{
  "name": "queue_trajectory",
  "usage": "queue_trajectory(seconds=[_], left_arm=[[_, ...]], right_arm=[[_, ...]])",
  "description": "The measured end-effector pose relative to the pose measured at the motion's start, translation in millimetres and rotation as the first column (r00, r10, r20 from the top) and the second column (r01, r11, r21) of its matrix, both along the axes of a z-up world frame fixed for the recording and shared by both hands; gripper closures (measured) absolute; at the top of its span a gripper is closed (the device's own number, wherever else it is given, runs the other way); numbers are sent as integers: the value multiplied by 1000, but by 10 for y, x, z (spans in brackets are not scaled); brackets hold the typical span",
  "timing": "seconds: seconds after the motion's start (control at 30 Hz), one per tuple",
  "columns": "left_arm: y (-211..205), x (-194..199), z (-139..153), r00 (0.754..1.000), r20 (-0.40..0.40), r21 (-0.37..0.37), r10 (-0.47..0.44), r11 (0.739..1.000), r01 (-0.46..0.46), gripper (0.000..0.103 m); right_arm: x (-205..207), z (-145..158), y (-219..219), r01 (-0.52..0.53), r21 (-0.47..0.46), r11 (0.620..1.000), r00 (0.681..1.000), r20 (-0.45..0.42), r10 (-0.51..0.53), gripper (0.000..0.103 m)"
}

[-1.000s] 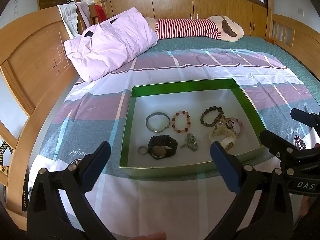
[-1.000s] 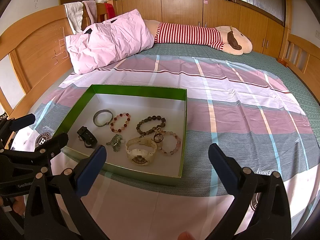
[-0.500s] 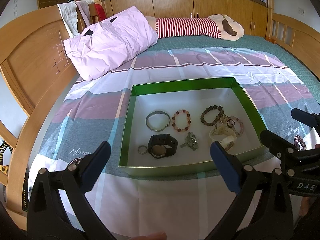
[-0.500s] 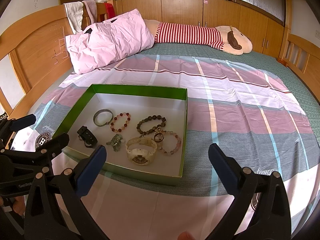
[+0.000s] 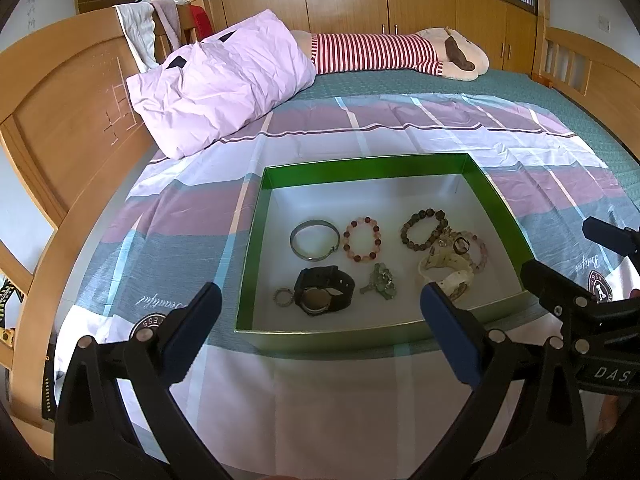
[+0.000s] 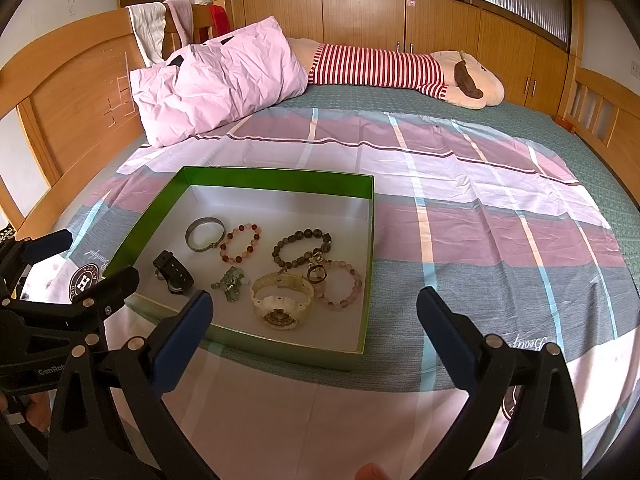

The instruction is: Organize jewelry

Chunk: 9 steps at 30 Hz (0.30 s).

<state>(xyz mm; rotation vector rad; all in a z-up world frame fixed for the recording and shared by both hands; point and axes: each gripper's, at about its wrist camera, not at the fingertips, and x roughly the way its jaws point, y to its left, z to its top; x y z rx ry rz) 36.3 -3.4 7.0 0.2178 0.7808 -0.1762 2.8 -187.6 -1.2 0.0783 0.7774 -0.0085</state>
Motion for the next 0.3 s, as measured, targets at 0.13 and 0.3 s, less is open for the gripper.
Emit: queue_trajectory(seconds=[0.13,0.3], left_arm=[[1,8,-5,1000,-4,-2,2,1000,-2,2],[1,12,-42,1000,-15,0,3,1000,-3,2]], right_arm=[[4,-17,-2,0,-2,1000,1000,0,0,1],[9,-27,-5,-1,-3,1000,1000,-1,1,1]])
